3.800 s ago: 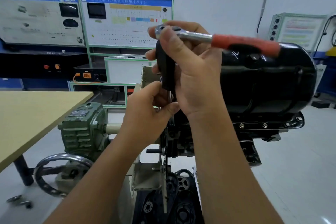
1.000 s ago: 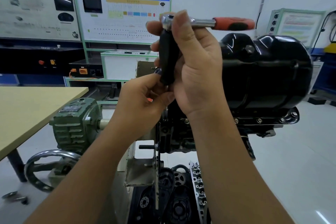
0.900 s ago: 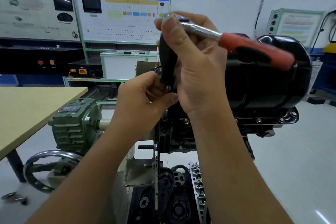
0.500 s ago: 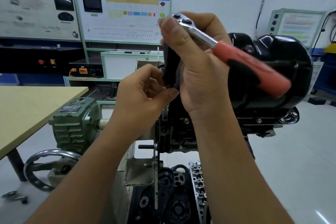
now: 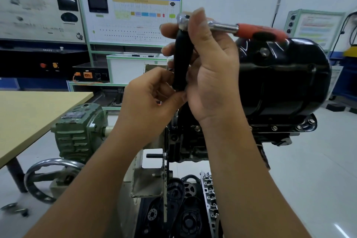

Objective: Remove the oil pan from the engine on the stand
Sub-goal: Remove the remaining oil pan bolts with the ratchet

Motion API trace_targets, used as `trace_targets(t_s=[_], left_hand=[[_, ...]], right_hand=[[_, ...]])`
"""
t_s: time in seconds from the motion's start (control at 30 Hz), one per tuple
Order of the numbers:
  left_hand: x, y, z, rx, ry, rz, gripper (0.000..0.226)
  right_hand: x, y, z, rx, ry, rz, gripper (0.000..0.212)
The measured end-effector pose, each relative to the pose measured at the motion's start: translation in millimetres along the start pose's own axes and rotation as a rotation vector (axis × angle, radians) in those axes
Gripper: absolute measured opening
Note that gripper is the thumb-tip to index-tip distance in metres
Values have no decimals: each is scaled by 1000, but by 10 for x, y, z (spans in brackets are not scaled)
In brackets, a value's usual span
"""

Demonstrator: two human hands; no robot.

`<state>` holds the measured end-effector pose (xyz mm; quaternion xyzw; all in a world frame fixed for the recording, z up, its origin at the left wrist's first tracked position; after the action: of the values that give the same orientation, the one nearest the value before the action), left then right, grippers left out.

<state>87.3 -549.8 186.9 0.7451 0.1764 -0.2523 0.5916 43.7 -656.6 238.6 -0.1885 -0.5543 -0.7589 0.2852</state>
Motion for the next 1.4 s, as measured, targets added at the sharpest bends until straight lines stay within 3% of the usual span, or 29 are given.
trace_targets(t_s=[0.13,0.23,0.3,0.47,0.57,0.73,0.87,1.0,1.07,1.17,1.23,1.4], left_hand=[[-6,26,-13,64,52,-21,20],[-21,21,5,35,67,-17,18],[-28,9,28,28,78,-2,16],[-77,-12,43,-30,102,58,14],[-77,-23,61,-57,146,86,9],[-25,20,56,119,139,55,9],[-12,11,9,55,140,37,14],[-52,-1,31,-10,163,56,23],[-42,8,40,32,121,63,23],[-2,-1,38,86,70,66,28],[27,-18,20,52,46,43,33],[44,-14,25,-8,79,16,18]], right_hand=[[20,19,-10,3,-43,-23,5],[87,3,-8,-22,-126,-180,24],[84,-6,-19,-44,-158,-206,25],[-19,-6,25,-27,-49,-97,3],[-80,3,35,10,60,-25,15],[-93,15,23,85,48,15,32],[-40,-5,31,27,-36,-60,13],[-33,-29,25,-70,-47,-142,16],[-54,-28,66,-25,-14,-95,10],[-97,-5,76,23,14,7,26],[-72,-6,53,3,-1,-15,14],[-30,-10,38,-26,-22,-114,9]])
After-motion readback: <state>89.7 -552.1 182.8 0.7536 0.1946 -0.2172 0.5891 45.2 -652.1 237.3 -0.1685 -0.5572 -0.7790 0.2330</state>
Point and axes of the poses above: each hand's wrist, its own y-axis towards the middle knuckle, its own z-axis out of the palm, x = y × z, the point moved 6 cm from there along y, towards the middle knuckle, and after that the axes turned 6 degrees about -y, right-handed, at the moved point
